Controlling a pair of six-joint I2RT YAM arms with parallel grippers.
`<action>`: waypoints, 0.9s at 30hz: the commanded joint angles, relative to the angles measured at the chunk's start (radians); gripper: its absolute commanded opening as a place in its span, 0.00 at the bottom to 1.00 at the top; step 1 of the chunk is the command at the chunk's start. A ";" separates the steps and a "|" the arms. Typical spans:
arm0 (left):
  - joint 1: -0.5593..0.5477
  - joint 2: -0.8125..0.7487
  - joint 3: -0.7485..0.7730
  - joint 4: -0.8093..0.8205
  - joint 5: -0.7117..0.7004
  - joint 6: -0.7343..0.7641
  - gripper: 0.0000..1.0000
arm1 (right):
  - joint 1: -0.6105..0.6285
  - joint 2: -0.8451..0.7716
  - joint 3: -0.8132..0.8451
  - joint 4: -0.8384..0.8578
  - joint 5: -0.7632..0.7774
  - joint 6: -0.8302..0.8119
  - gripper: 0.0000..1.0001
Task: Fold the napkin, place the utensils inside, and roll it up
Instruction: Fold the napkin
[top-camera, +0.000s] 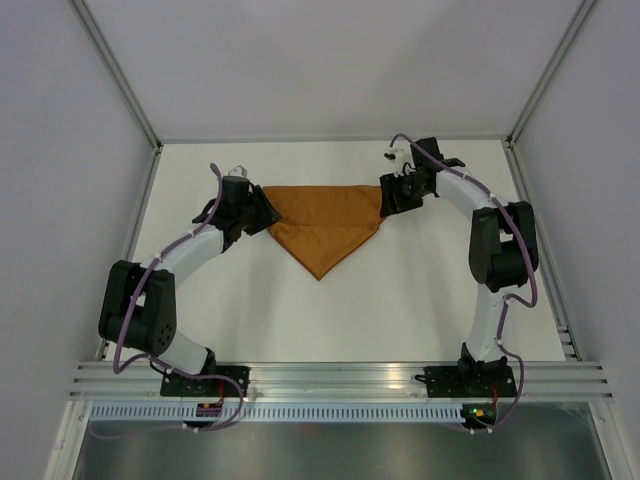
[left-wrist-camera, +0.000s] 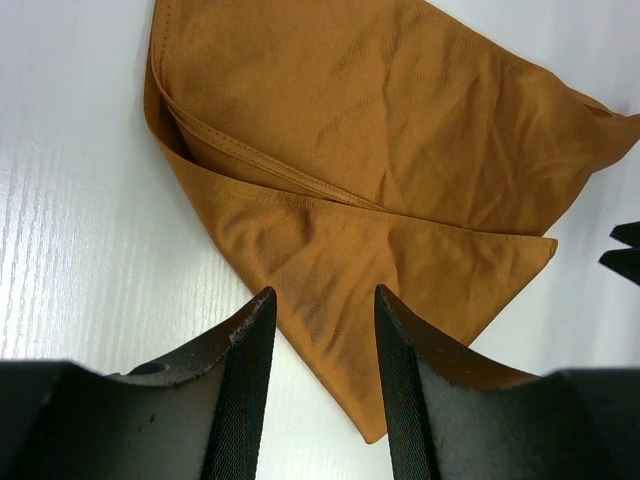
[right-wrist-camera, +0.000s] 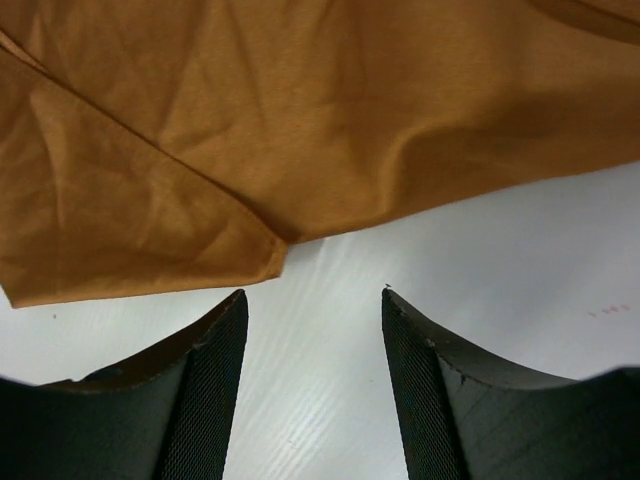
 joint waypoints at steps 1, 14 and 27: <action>-0.002 -0.021 -0.010 0.032 0.017 -0.020 0.50 | 0.023 0.034 0.003 -0.028 -0.098 0.047 0.62; -0.002 -0.015 -0.002 0.033 0.023 -0.018 0.50 | 0.053 0.091 -0.013 -0.009 -0.118 0.125 0.55; -0.002 -0.044 -0.006 0.029 0.015 -0.017 0.50 | 0.072 0.126 0.014 -0.001 -0.118 0.165 0.36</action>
